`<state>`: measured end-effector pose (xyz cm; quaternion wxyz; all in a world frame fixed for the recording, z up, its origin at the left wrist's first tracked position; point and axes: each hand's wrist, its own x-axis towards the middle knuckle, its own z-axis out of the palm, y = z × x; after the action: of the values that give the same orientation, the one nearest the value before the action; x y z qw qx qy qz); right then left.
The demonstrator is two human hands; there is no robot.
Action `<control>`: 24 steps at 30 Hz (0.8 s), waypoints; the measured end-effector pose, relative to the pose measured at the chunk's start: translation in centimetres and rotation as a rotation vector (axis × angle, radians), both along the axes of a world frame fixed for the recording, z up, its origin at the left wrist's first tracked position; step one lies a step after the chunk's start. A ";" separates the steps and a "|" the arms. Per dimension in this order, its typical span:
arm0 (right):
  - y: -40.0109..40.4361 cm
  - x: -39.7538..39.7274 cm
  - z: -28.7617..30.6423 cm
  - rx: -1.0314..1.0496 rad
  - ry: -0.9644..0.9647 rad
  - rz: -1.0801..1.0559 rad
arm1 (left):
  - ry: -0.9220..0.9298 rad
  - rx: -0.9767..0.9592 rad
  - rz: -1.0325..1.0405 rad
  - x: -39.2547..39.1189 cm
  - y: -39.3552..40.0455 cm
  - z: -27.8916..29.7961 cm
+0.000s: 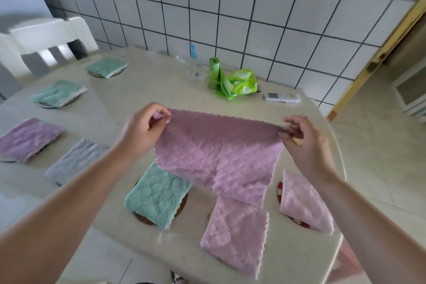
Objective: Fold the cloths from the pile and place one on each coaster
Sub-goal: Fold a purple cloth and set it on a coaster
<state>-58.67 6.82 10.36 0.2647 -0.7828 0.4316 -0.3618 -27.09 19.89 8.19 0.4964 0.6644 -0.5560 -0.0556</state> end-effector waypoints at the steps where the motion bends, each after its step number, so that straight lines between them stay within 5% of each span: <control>1: -0.3 -0.3 -0.1 0.024 0.028 -0.005 | 0.010 0.021 -0.001 -0.2 0.0 -0.1; 11: -4.7 1.4 1.1 0.115 0.085 -0.114 | 0.496 0.118 0.082 -0.6 -5.9 2.4; 18: -7.6 1.9 6.4 0.026 -0.129 -0.183 | 0.415 -0.059 -0.037 1.2 -9.4 7.1; 24: -6.7 0.1 2.1 0.021 -0.001 -0.172 | 0.389 0.057 -0.074 1.3 -8.1 2.0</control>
<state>-58.60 0.08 12.46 0.2411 -0.7400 0.5008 -0.3787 -25.82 11.76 10.16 0.5733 0.6338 -0.4718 -0.2169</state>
